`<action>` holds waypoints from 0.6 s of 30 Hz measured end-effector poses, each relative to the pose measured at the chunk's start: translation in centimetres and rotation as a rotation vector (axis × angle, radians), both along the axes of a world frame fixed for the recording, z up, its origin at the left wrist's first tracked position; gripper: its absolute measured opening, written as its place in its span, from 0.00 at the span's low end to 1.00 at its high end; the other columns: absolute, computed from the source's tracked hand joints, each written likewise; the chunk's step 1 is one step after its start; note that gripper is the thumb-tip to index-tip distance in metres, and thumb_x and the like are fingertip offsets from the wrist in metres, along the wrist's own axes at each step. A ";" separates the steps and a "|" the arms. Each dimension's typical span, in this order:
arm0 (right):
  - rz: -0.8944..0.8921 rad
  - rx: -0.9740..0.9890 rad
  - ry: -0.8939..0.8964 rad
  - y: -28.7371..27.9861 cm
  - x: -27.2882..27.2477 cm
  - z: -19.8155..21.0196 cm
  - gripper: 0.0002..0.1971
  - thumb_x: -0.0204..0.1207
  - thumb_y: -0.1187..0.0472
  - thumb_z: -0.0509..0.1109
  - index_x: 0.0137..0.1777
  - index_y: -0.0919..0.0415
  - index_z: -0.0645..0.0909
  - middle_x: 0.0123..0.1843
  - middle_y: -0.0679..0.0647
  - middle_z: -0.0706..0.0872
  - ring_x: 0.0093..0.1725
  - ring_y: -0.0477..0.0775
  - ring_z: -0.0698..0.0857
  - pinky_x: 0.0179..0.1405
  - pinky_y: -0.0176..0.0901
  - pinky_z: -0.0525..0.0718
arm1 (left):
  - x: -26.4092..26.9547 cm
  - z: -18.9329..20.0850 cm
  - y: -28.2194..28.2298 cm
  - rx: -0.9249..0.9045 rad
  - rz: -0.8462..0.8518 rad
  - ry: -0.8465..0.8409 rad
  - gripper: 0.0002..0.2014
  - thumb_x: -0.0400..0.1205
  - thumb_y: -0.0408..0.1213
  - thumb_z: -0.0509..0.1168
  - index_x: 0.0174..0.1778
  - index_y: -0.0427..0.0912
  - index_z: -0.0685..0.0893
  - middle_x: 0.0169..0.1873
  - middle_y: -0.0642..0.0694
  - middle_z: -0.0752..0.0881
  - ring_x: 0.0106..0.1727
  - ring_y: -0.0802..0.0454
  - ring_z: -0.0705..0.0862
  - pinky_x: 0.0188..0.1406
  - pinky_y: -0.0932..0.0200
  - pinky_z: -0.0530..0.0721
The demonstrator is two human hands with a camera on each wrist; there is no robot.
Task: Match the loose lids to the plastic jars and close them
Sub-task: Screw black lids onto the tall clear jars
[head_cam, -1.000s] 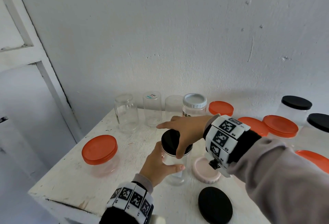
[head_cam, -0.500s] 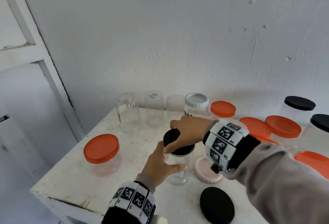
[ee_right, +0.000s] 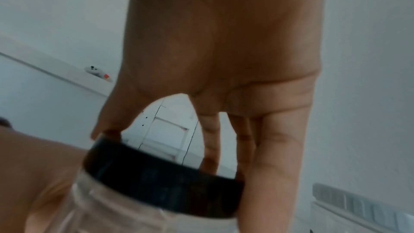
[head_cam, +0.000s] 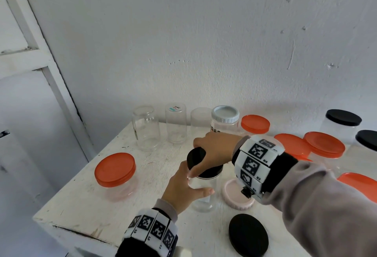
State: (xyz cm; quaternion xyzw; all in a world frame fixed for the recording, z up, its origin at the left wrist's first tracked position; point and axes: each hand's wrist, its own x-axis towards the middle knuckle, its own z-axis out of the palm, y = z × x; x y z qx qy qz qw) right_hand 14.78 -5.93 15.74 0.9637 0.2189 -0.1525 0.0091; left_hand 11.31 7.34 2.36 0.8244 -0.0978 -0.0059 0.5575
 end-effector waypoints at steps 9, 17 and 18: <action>0.079 -0.002 0.149 -0.6 -0.2 1.1 0.45 0.66 0.44 0.79 0.80 0.36 0.58 0.71 0.45 0.68 0.72 0.54 0.70 0.69 0.57 0.76 | 0.0 0.0 -0.1 0.017 0.009 -0.001 0.40 0.59 0.54 0.78 0.65 0.50 0.70 0.61 0.58 0.80 0.66 0.56 0.76 0.69 0.57 0.74; 0.021 0.004 0.012 -0.1 -0.2 0.0 0.42 0.62 0.27 0.71 0.72 0.48 0.70 0.59 0.47 0.74 0.58 0.53 0.77 0.56 0.50 0.80 | 0.0 0.0 0.0 0.001 0.005 0.009 0.38 0.59 0.53 0.78 0.64 0.52 0.71 0.60 0.59 0.80 0.65 0.59 0.77 0.61 0.65 0.73; -0.003 0.010 0.002 0.0 -0.2 -0.3 0.42 0.62 0.25 0.70 0.72 0.50 0.69 0.58 0.48 0.73 0.56 0.53 0.76 0.54 0.49 0.79 | -0.1 0.0 0.0 -0.009 0.004 0.011 0.38 0.59 0.52 0.78 0.64 0.52 0.71 0.60 0.59 0.80 0.65 0.59 0.77 0.60 0.66 0.72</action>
